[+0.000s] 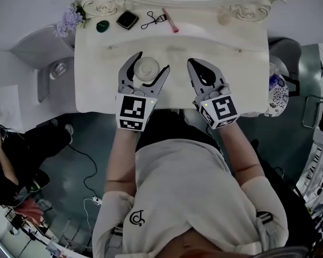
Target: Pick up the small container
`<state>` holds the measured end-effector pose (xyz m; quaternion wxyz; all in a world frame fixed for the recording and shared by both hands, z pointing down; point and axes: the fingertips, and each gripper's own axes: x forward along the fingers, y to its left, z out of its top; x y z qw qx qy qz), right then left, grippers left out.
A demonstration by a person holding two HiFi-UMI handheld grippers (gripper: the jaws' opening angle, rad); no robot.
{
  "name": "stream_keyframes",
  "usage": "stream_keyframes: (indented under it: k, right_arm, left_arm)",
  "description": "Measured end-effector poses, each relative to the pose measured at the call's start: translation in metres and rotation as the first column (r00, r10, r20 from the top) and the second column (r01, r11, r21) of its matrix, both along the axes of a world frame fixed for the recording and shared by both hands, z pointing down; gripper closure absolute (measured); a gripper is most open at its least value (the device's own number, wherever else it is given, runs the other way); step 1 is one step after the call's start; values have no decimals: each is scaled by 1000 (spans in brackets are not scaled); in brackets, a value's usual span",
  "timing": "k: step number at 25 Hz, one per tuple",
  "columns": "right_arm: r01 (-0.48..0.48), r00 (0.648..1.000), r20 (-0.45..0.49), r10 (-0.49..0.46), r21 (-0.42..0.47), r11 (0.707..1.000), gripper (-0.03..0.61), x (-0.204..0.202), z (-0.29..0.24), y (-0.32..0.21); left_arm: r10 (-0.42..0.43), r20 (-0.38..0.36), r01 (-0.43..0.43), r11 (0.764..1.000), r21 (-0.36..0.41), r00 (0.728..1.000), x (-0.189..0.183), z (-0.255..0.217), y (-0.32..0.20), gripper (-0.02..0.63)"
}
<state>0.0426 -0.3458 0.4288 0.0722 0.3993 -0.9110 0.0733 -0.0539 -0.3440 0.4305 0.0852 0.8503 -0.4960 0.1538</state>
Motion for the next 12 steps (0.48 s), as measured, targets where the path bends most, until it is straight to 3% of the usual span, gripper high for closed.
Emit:
stream_keyframes:
  k: [7, 12]
  right_arm:
    - [3, 1000, -5, -2, 84, 996, 571, 8, -39, 6]
    - [-16, 1000, -8, 17, 124, 992, 572, 19, -57, 7]
  left_arm:
    - [8, 7, -8, 994, 105, 1000, -1, -63, 13, 259]
    - [-10, -1, 10, 991, 136, 1000, -11, -89, 23, 259]
